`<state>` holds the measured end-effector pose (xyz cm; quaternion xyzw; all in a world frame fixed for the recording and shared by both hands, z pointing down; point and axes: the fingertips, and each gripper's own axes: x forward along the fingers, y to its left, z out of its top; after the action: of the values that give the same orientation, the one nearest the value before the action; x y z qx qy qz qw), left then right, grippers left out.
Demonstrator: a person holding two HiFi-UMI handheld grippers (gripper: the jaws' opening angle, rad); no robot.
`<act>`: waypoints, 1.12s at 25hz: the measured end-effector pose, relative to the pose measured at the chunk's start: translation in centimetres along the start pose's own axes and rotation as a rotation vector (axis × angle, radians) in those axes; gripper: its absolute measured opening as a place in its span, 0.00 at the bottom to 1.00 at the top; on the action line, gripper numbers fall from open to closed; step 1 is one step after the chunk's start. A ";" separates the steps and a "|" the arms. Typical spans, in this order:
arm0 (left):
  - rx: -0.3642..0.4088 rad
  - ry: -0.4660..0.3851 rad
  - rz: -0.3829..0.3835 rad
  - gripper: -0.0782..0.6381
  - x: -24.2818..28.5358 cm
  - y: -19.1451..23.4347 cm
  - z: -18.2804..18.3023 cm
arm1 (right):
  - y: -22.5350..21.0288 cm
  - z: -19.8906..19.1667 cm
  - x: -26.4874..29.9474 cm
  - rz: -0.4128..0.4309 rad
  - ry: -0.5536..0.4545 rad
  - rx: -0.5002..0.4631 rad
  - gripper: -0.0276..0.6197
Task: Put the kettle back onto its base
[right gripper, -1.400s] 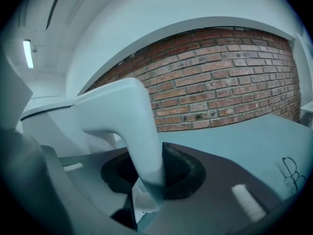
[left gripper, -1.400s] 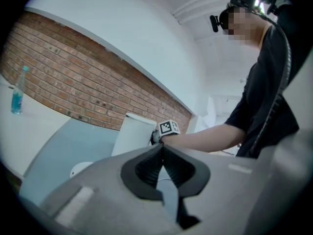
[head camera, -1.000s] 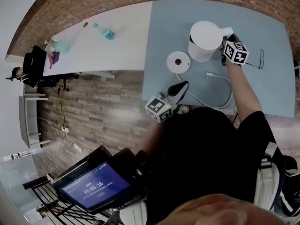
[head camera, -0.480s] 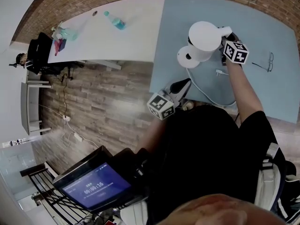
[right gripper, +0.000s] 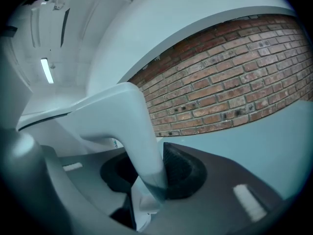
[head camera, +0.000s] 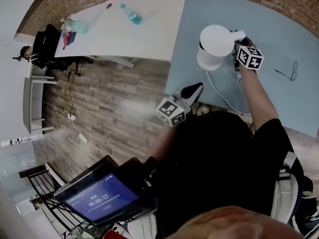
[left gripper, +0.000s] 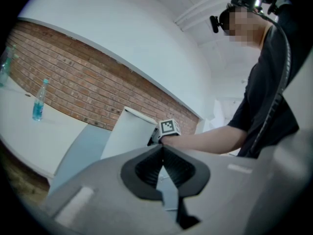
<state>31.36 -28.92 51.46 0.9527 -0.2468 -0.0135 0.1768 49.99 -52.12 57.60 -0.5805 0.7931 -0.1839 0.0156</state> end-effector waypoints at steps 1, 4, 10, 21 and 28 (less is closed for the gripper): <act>-0.001 0.000 0.001 0.11 -0.1 0.1 0.0 | 0.1 -0.2 0.1 0.002 0.000 0.002 0.22; 0.000 0.002 0.002 0.11 -0.4 0.4 0.0 | 0.2 -0.9 0.1 0.002 0.005 0.006 0.22; -0.002 0.002 0.005 0.11 -0.5 0.6 -0.2 | 0.1 -2.5 0.4 0.001 0.021 0.013 0.23; -0.008 0.009 0.017 0.11 -0.6 0.8 -0.4 | -0.2 -3.1 0.7 -0.006 0.029 0.037 0.23; -0.009 0.004 0.020 0.11 -0.4 1.5 -0.1 | 0.7 -3.6 1.5 -0.009 0.059 -0.020 0.24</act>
<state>30.35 -29.93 52.09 0.9494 -0.2560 -0.0109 0.1818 48.04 -52.30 61.04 -0.5786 0.7923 -0.1932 -0.0147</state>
